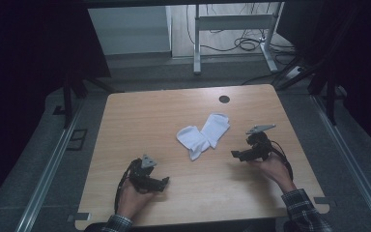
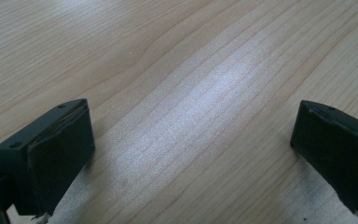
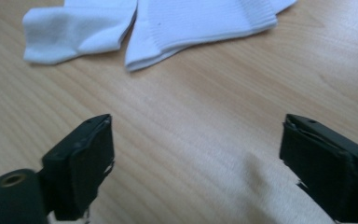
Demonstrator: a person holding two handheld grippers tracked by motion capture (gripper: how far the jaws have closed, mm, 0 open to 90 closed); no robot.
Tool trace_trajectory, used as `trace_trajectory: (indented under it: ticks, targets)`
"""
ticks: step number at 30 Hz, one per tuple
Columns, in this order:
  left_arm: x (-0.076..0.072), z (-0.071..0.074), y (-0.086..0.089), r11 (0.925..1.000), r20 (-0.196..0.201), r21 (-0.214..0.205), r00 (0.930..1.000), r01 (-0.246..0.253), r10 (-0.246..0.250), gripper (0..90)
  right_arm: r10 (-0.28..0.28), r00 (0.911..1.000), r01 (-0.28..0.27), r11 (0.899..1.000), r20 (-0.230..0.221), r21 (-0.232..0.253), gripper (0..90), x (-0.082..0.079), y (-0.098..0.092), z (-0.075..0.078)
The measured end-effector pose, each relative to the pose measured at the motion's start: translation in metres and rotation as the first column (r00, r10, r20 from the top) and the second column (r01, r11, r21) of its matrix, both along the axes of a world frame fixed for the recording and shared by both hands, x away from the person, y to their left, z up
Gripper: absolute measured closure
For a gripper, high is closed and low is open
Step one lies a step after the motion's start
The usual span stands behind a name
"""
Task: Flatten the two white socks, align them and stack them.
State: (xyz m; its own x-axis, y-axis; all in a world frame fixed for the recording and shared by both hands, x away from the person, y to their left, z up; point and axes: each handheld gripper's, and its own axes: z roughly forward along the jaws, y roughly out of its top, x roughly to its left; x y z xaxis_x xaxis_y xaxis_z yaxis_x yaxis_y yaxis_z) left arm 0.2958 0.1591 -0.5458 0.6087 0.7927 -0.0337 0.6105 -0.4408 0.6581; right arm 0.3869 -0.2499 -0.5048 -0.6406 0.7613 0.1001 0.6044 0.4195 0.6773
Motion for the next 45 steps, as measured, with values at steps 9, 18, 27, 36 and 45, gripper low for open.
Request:
trace_trajectory:
  ticks: [9,18,27,36,45]
  targets:
    - [0.0,0.0,0.0,1.0,0.0,-0.001,1.0,0.0,0.0,0.0,-0.03,0.9995,0.03,1.0,0.012,0.007,32.8,0.021,0.004,0.007]
    - [0.0,0.0,0.0,1.0,0.001,-0.001,1.0,0.0,0.0,0.0,-0.017,0.9998,0.017,1.0,0.009,0.01,57.9,0.046,0.013,0.016]
    - [0.0,0.0,0.0,1.0,0.001,-0.001,1.0,0.0,0.0,0.0,-0.013,0.9996,0.014,0.999,0.024,-0.038,70.9,0.072,0.027,0.015]
    - [0.0,0.0,0.0,1.0,0.0,-0.001,1.0,0.0,0.0,0.0,-0.026,0.9989,0.029,0.997,0.04,-0.074,63.1,0.091,0.037,0.012]
    - [0.0,0.0,0.0,1.0,0.0,-0.001,1.0,0.0,0.0,0.0,-0.055,0.9981,0.057,0.994,0.029,-0.097,54.3,0.111,0.046,-0.004]
